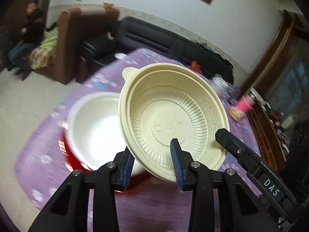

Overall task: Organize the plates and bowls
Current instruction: 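Carry the small beige bowl with the right gripper to the stack, then lower the small beige bowl into the white bowl and open right gripper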

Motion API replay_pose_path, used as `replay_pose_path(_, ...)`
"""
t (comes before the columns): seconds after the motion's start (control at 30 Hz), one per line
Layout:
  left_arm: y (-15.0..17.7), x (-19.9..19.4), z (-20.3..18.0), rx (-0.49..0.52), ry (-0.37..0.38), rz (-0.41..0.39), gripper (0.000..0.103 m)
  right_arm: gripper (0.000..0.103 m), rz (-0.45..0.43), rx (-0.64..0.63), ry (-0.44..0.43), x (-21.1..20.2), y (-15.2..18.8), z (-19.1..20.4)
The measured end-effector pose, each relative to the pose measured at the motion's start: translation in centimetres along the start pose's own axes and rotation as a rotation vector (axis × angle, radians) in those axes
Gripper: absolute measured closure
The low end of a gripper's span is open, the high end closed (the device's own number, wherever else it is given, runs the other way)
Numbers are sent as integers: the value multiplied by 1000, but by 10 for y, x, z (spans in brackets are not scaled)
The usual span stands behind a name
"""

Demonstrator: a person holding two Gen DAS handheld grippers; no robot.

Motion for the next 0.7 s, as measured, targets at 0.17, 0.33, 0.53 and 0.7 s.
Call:
replay_pose_path(0.17,-20,-22,29,14,-88,-76,60,76,16,-93,-25,24,-9,54)
replay_pose_path(0.33,-24,-20,59,0,-155,-70,60,76,48,-128,-38,50,1,79)
replay_pose_path(0.53,-8,0,78,13,-200,2,60,76,99,-119,-36,76,12,78)
replay_pose_path(0.7,-5,14,77,65,-247,15,60,76,138,-100,-11,91,22,66)
Point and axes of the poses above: each gripper's, at about its wrist camera, not at the fingertips, and x roughly the way its jaws point, z to its left, y to its underside, the point moved 8 cm from there along x, roughly the way its jaws point, and after that the axes turned 9 degrees about y, right-handed, at the moved point
